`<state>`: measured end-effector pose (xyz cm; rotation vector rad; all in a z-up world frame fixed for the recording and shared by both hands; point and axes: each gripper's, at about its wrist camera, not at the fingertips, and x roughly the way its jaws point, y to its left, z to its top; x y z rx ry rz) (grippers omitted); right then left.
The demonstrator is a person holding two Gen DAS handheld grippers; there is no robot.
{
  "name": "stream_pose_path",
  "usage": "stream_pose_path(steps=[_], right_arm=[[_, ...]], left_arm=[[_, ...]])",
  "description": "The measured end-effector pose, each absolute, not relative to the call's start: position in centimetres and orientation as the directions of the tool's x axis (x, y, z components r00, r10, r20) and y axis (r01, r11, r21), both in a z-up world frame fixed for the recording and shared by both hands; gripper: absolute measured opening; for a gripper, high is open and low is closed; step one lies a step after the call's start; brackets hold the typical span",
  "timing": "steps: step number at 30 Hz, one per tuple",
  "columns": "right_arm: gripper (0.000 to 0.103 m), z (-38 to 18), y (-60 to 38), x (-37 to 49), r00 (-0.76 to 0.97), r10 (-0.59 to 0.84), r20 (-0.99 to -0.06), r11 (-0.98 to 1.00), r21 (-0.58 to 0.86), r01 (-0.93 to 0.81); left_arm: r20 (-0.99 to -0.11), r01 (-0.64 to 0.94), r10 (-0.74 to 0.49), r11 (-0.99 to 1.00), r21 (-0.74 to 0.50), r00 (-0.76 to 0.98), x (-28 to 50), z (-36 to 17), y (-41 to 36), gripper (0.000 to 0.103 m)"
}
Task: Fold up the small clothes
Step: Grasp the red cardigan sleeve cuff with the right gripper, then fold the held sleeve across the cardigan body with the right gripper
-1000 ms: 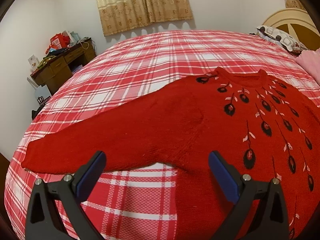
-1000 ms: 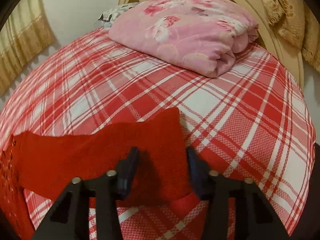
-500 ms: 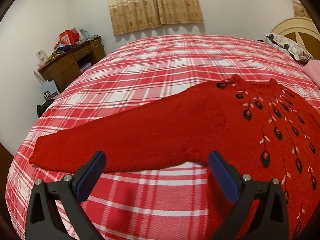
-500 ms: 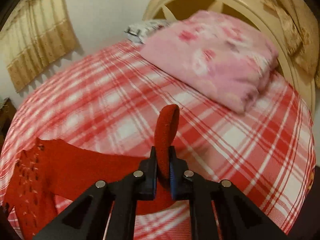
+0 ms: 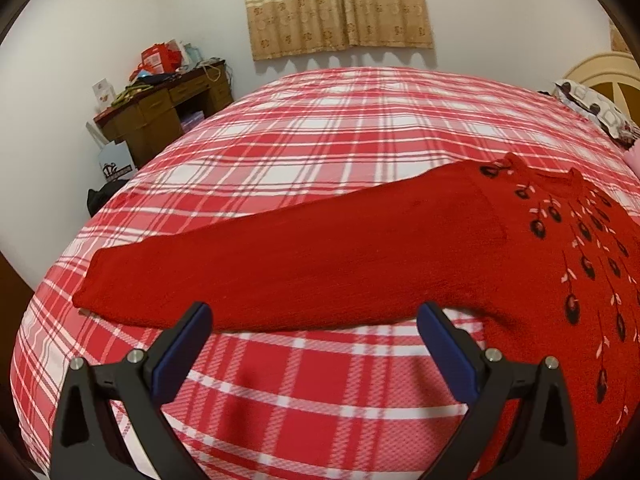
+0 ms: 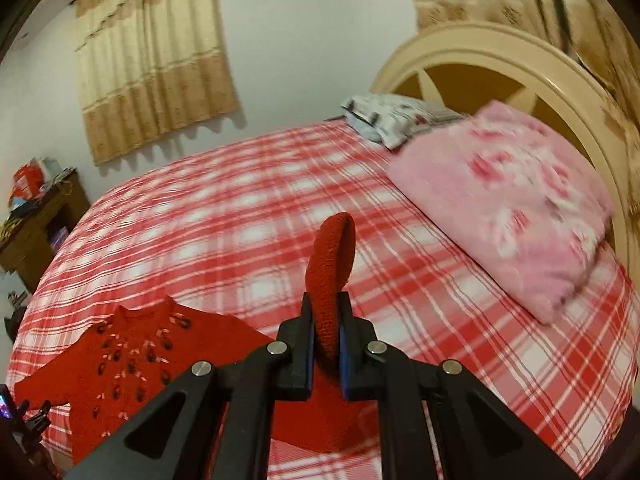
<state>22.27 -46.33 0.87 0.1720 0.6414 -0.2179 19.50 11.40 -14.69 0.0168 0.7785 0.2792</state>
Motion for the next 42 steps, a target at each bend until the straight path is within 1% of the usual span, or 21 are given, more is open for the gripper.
stream_pose_path(steps=[10, 16, 22, 28, 31, 34, 38, 42], right_arm=[[0.009, 4.2, -38.6, 25.8, 0.817, -0.076, -0.571, 0.991, 0.045, 0.123], [0.009, 5.8, -32.7, 27.5, 0.837, -0.003, -0.547, 1.0, 0.02, 0.016], [0.009, 6.1, -27.4, 29.2, 0.836, 0.067, -0.544, 0.997, -0.005, -0.083], [0.009, 5.3, -21.4, 30.9, 0.82, 0.147, -0.553, 0.982, -0.02, -0.189], [0.009, 4.0, -17.6, 31.4, 0.803, 0.198, -0.562, 0.965, -0.035, -0.262], [0.009, 1.9, -14.4, 32.0, 0.77, 0.242, -0.591, 0.944, -0.039, -0.326], [0.009, -3.1, -9.3, 31.9, 0.708, 0.279, -0.649, 0.906, -0.066, -0.417], [0.008, -7.6, -5.8, 31.4, 0.665, 0.28, -0.692, 0.871, -0.109, -0.48]], left_arm=[[-0.692, -0.274, 0.262, 0.957, 0.095, 0.673, 18.8, -15.0, 13.6, 0.103], [-0.683, -0.289, 0.27, 0.953, 0.09, 0.679, 18.5, -14.9, 14.6, 0.103], [-0.687, -0.312, 0.28, 0.947, 0.081, 0.671, 18.2, -15.1, 16.1, 0.103], [-0.692, -0.331, 0.29, 0.94, 0.078, 0.661, 18.0, -15.5, 17.2, 0.103], [-0.694, -0.338, 0.294, 0.938, 0.077, 0.658, 17.8, -15.5, 17.6, 0.103], [-0.698, -0.349, 0.301, 0.934, 0.077, 0.65, 17.4, -15.6, 18.1, 0.103], [-0.703, -0.363, 0.315, 0.928, 0.086, 0.637, 17.2, -15.9, 18.8, 0.103], [-0.711, -0.377, 0.328, 0.921, 0.094, 0.623, 16.9, -16.3, 19.5, 0.103]])
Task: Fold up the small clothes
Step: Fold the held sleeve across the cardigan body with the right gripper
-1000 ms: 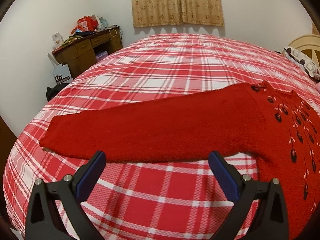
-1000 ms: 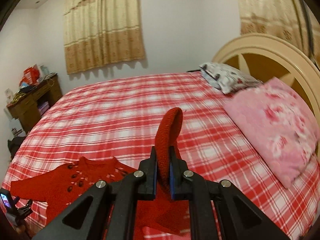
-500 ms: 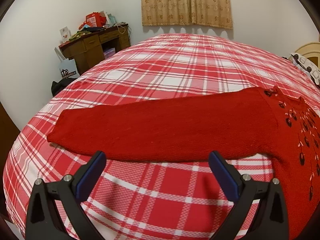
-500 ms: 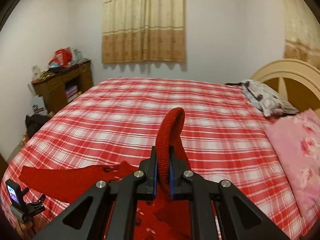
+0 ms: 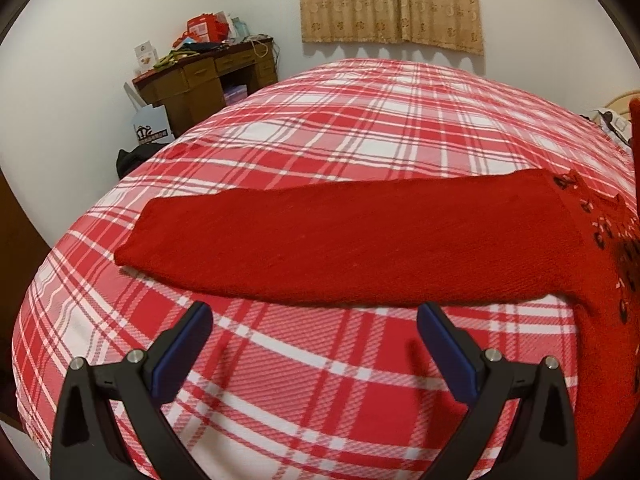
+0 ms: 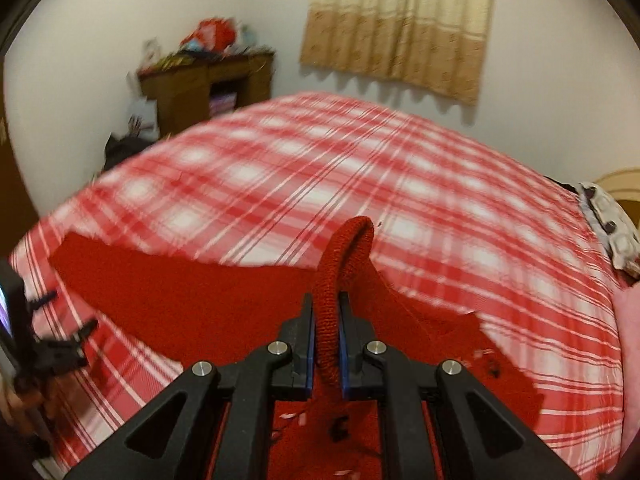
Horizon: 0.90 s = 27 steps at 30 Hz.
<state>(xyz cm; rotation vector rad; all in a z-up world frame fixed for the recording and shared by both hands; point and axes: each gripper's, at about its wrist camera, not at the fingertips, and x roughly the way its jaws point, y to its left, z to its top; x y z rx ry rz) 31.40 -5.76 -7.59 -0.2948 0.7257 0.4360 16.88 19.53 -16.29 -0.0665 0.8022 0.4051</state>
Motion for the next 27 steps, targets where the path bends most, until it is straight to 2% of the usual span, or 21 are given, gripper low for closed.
stream_pose_path(steps=[7, 23, 25, 26, 27], right_arm=[[0.008, -12.6, -2.6, 30.7, 0.605, 0.299, -0.738, 0.832, -0.108, -0.544], [0.009, -17.8, 1.1, 29.3, 0.522, 0.342, -0.782, 0.786, -0.066, -0.615], [0.015, -18.2, 1.0, 29.2, 0.5, 0.366, -0.785, 0.775, -0.04, -0.63], [0.031, -18.2, 0.7, 28.8, 0.477, 0.405, -0.78, 0.759, -0.004, -0.651], [0.04, -18.0, 0.1, 28.5, 0.433, 0.455, -0.778, 0.732, 0.051, -0.679]], left_arm=[[-0.72, -0.393, 0.343, 0.913, 0.105, 0.604, 16.5, -16.8, 20.3, 0.103], [-0.716, -0.426, 0.387, 0.894, 0.137, 0.581, 16.0, -16.5, 21.8, 0.103], [-0.722, -0.431, 0.385, 0.892, 0.133, 0.575, 16.0, -16.5, 22.1, 0.103], [-0.723, -0.433, 0.384, 0.892, 0.13, 0.574, 16.0, -16.5, 22.3, 0.103], [-0.721, -0.436, 0.387, 0.89, 0.13, 0.574, 15.9, -16.4, 22.5, 0.103]])
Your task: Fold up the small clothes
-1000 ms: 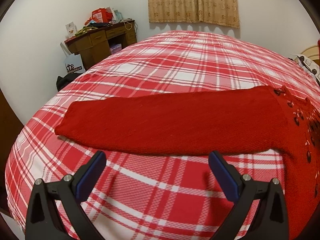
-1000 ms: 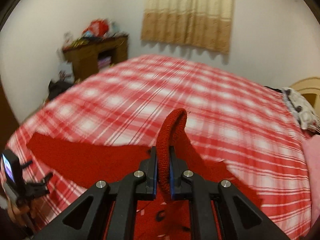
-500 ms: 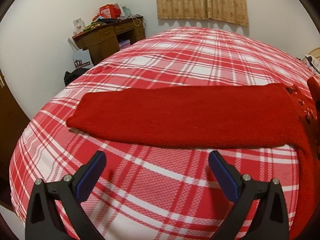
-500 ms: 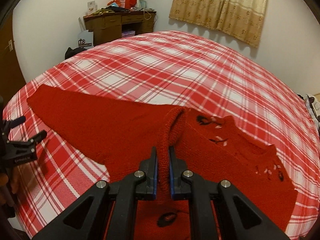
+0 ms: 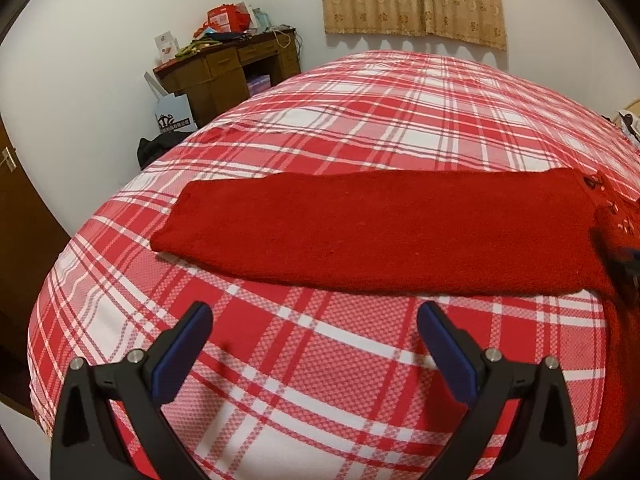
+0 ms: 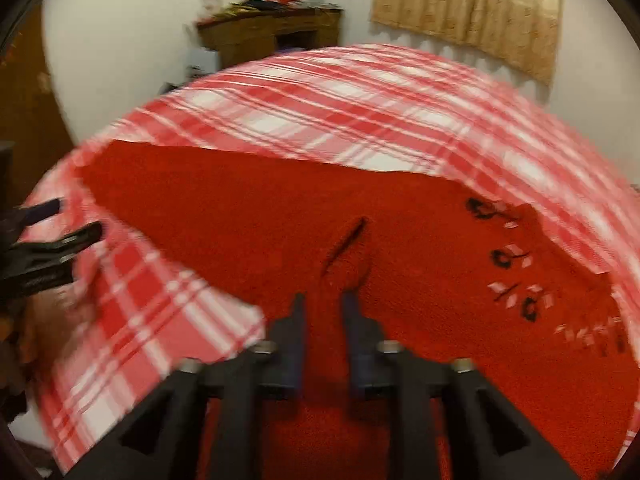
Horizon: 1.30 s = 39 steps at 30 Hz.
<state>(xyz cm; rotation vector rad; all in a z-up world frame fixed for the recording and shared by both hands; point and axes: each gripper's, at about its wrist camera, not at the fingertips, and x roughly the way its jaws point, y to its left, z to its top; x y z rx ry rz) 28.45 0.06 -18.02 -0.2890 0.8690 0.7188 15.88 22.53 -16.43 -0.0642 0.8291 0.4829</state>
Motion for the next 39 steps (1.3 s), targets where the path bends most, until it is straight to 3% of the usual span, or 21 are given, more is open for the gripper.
stream_pose_path(steps=[1, 2, 8, 16, 18, 21, 24, 30, 32, 35, 37, 39], right_arm=[[0.052, -17.9, -0.5, 28.2, 0.412, 0.48, -0.774, 0.721, 0.08, -0.689], [0.053, -17.6, -1.4, 27.8, 0.413, 0.491, -0.767, 0.721, 0.091, -0.687], [0.053, -15.9, -9.9, 26.2, 0.491, 0.419, -0.764, 0.813, 0.075, -0.577], [0.053, -17.1, -20.7, 24.6, 0.622, 0.135, -0.771, 0.921, -0.134, -0.366], [0.053, -18.0, -22.9, 25.2, 0.599, 0.13, -0.79, 0.936, -0.103, -0.338], [0.037, -19.2, -24.3, 25.3, 0.588, 0.089, -0.804, 0.948, -0.113, -0.297], [0.024, -18.6, -24.0, 24.3, 0.553, 0.136, -0.822, 0.932, -0.083, -0.353], [0.024, -15.7, -18.2, 24.8, 0.583, 0.27, -0.766, 0.891, -0.03, -0.453], [0.024, -15.8, -15.1, 26.0, 0.546, 0.32, -0.774, 0.864, 0.003, -0.503], [0.024, -17.5, -9.8, 27.9, 0.53, 0.273, -0.802, 0.846, -0.062, -0.53], [0.026, -18.9, -8.2, 29.2, 0.446, 0.338, -0.829, 0.837, 0.048, -0.546], [0.027, -19.2, -7.1, 28.7, 0.446, 0.353, -0.823, 0.816, 0.037, -0.577]], left_arm=[[-0.718, -0.447, 0.399, 0.884, 0.136, 0.57, 15.8, -16.4, 22.9, 0.103], [-0.715, -0.458, 0.41, 0.878, 0.14, 0.567, 15.7, -16.3, 23.4, 0.103], [-0.708, -0.506, 0.45, 0.849, 0.15, 0.544, 15.2, -16.0, 26.1, 0.103], [-0.693, -0.505, 0.473, 0.844, 0.18, 0.544, 14.9, -15.4, 26.6, 0.103], [-0.678, -0.525, 0.497, 0.83, 0.189, 0.541, 15.2, -15.1, 27.3, 0.103], [-0.663, -0.573, 0.538, 0.796, 0.195, 0.521, 15.7, -14.9, 29.3, 0.103], [-0.672, -0.602, 0.562, 0.77, 0.211, 0.483, 16.3, -15.3, 31.2, 0.103], [-0.706, -0.639, 0.561, 0.743, 0.2, 0.432, 17.2, -16.4, 33.3, 0.103], [-0.722, -0.638, 0.548, 0.745, 0.192, 0.423, 17.6, -16.9, 33.3, 0.103], [-0.721, -0.633, 0.55, 0.747, 0.201, 0.421, 17.7, -17.2, 33.1, 0.103], [-0.724, -0.631, 0.541, 0.752, 0.189, 0.428, 17.4, -17.1, 33.2, 0.103], [-0.732, -0.63, 0.525, 0.758, 0.17, 0.434, 17.0, -17.0, 33.5, 0.103]])
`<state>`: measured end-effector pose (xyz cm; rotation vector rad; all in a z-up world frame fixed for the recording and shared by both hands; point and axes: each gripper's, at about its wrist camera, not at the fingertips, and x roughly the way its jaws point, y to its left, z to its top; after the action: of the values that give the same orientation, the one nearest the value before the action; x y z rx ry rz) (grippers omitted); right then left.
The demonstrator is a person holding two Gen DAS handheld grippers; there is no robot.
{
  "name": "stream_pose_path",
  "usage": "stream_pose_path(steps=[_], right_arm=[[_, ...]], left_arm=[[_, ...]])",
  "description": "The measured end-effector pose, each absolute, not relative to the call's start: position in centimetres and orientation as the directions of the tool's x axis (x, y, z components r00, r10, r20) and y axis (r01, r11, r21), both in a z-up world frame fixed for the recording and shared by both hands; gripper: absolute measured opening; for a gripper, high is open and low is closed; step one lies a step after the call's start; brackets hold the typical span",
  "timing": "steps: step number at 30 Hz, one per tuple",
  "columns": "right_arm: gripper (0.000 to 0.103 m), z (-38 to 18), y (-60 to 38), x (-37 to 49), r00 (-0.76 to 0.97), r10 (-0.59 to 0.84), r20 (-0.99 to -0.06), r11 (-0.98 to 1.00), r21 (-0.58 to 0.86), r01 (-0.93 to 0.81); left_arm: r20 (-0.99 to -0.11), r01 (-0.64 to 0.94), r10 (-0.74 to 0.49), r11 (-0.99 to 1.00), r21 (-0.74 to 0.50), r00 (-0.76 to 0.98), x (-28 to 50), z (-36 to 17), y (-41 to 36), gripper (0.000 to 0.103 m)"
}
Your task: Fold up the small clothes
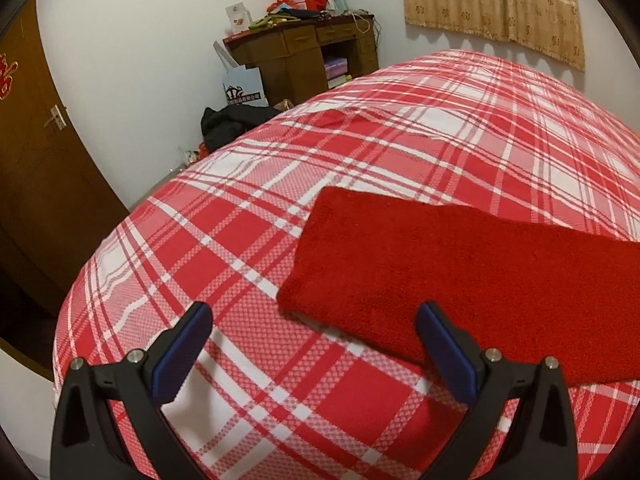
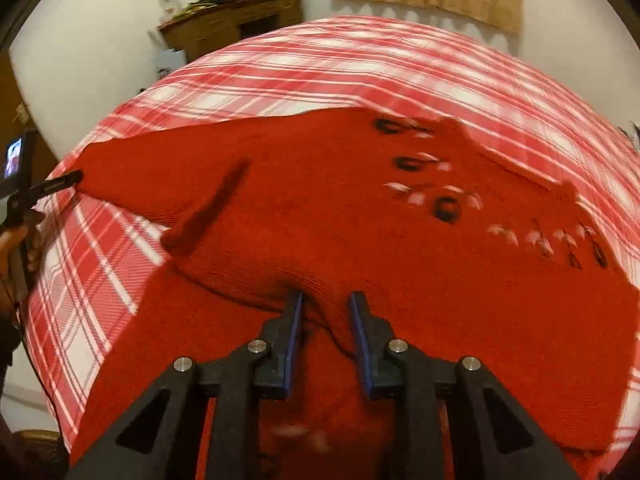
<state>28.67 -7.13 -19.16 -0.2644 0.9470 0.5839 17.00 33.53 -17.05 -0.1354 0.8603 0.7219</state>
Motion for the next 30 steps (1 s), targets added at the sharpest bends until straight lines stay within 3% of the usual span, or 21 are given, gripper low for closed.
stream_pose_path(steps=[9, 12, 14, 16, 18, 20, 22, 25, 28, 30], right_arm=[[0.028, -17.2, -6.3, 27.1, 0.505, 0.43, -0.748, 0.792, 0.045, -0.608], [0.028, -19.3, -4.0, 27.0, 0.416, 0.396, -0.819, 0.749, 0.026, -0.662], [0.029, -19.0, -3.6, 26.0, 0.469, 0.387, -0.794, 0.739, -0.038, -0.673], [0.029, -18.4, -3.9, 25.8, 0.466, 0.427, -0.775, 0.738, 0.002, -0.674], [0.03, -18.5, -4.0, 26.1, 0.449, 0.43, -0.783, 0.751, 0.033, -0.66], [0.032, -19.1, -3.4, 25.7, 0.465, 0.377, -0.801, 0.75, -0.031, -0.661], [0.039, -19.1, -3.1, 24.5, 0.5, 0.354, -0.791, 0.733, -0.098, -0.674], [0.043, -19.3, -3.2, 23.1, 0.518, 0.345, -0.783, 0.72, -0.133, -0.681], [0.043, -19.3, -4.2, 23.0, 0.486, 0.371, -0.791, 0.727, -0.078, -0.682], [0.046, -19.4, -4.7, 23.0, 0.476, 0.38, -0.793, 0.742, -0.046, -0.669]], left_arm=[[-0.718, -0.627, 0.513, 0.767, 0.137, 0.471, 15.1, -16.2, 34.2, 0.103], [-0.726, -0.638, 0.497, 0.763, 0.106, 0.474, 14.8, -16.0, 34.7, 0.103], [-0.728, -0.64, 0.49, 0.763, 0.093, 0.479, 14.9, -15.9, 34.9, 0.103], [-0.73, -0.642, 0.487, 0.761, 0.086, 0.479, 15.1, -15.9, 35.2, 0.103], [-0.738, -0.637, 0.465, 0.768, 0.061, 0.49, 15.6, -16.1, 35.6, 0.098], [-0.758, -0.618, 0.434, 0.785, 0.053, 0.487, 16.4, -16.5, 35.6, 0.081], [-0.776, -0.592, 0.389, 0.806, 0.026, 0.496, 17.3, -16.9, 35.4, 0.075], [-0.776, -0.586, 0.393, 0.809, 0.037, 0.494, 18.0, -17.2, 35.1, 0.075], [-0.774, -0.586, 0.39, 0.809, 0.03, 0.499, 18.6, -17.4, 35.0, 0.072], [-0.767, -0.576, 0.379, 0.818, 0.015, 0.518, 18.7, -17.2, 34.8, 0.054]])
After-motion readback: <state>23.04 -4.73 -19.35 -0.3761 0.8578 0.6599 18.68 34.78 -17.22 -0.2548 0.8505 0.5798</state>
